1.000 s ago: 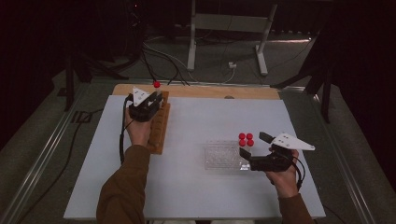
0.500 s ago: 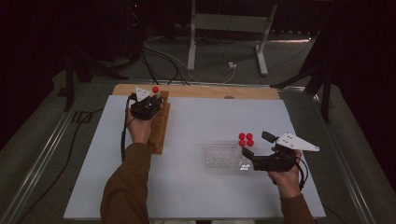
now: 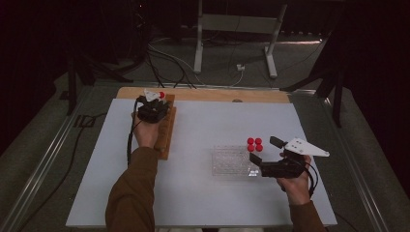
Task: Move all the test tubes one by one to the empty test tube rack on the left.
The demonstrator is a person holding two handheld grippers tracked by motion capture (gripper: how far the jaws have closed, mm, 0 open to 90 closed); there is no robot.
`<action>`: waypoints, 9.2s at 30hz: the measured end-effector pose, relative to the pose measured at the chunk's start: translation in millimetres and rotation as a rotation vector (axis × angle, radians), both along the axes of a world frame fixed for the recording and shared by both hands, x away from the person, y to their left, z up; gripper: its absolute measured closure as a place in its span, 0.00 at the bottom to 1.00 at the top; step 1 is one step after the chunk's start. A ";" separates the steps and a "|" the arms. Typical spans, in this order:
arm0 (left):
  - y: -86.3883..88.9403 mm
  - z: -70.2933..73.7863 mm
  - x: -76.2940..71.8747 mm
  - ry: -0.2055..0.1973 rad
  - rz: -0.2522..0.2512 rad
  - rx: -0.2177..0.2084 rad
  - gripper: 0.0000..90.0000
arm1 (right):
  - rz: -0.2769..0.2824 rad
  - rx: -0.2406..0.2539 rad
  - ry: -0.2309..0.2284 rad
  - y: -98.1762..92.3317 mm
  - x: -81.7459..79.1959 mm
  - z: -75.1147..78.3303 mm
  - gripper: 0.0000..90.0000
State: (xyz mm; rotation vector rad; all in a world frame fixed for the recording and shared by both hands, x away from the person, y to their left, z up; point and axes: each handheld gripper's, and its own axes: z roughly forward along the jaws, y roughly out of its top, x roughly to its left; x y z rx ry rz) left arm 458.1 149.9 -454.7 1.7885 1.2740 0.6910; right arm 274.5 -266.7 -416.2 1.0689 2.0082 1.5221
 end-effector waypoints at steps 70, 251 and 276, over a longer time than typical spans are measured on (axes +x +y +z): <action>6.9 32.2 -39.5 -0.039 -0.022 -0.123 0.08 | -0.030 0.017 0.024 -5.8 7.1 -10.2 0.00; -13.4 48.8 -84.8 -0.230 -0.266 -0.089 0.84 | -0.057 -0.043 -0.028 -10.1 1.1 14.0 0.02; 3.2 19.7 -40.6 -0.159 -0.020 -0.096 0.84 | -0.052 -0.030 -0.025 -13.7 1.8 9.8 0.02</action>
